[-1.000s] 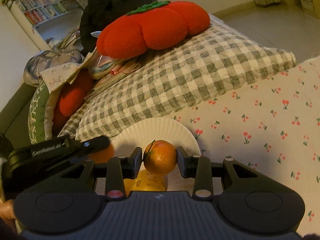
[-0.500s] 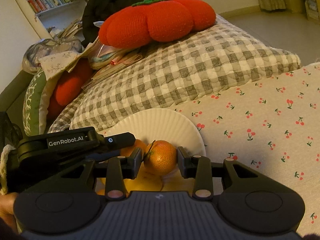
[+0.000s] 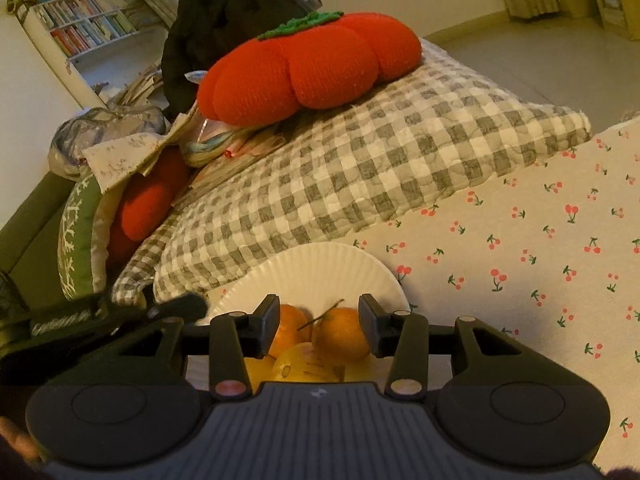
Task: Organize fruits
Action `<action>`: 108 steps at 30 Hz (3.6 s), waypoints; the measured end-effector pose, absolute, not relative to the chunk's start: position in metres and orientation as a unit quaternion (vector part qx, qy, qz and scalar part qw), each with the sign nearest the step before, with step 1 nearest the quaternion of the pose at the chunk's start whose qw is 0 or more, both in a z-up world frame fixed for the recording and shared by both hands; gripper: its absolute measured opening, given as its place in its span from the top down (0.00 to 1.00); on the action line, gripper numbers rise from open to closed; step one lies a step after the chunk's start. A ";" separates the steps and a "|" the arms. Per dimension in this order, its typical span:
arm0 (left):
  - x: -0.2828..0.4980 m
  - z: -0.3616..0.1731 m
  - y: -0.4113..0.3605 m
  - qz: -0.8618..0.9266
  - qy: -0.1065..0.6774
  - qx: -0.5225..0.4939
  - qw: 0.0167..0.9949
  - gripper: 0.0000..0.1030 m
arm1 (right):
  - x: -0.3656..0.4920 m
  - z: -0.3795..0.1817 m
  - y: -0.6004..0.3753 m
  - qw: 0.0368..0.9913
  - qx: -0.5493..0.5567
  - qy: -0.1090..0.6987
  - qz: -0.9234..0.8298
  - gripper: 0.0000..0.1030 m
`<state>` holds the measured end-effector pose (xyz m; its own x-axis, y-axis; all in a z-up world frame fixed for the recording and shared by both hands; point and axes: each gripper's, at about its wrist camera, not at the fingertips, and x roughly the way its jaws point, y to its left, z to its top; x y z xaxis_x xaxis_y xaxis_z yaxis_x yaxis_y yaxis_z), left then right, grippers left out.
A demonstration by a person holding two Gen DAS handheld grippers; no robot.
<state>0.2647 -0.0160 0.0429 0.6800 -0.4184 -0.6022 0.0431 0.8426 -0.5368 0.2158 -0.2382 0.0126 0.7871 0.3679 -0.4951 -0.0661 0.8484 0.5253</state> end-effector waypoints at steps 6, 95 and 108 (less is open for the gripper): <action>0.215 0.055 0.018 -0.120 0.359 -0.284 0.881 0.55 | 0.219 0.008 -0.233 0.906 0.252 0.317 0.125 0.57; 0.058 -0.014 0.046 -0.040 0.453 -0.078 0.887 0.77 | 0.068 -0.028 -0.084 0.897 -0.006 0.426 0.122 0.77; 0.058 -0.013 0.049 -0.039 0.454 -0.092 0.885 0.77 | 0.068 -0.021 -0.088 0.900 0.024 0.418 0.119 0.79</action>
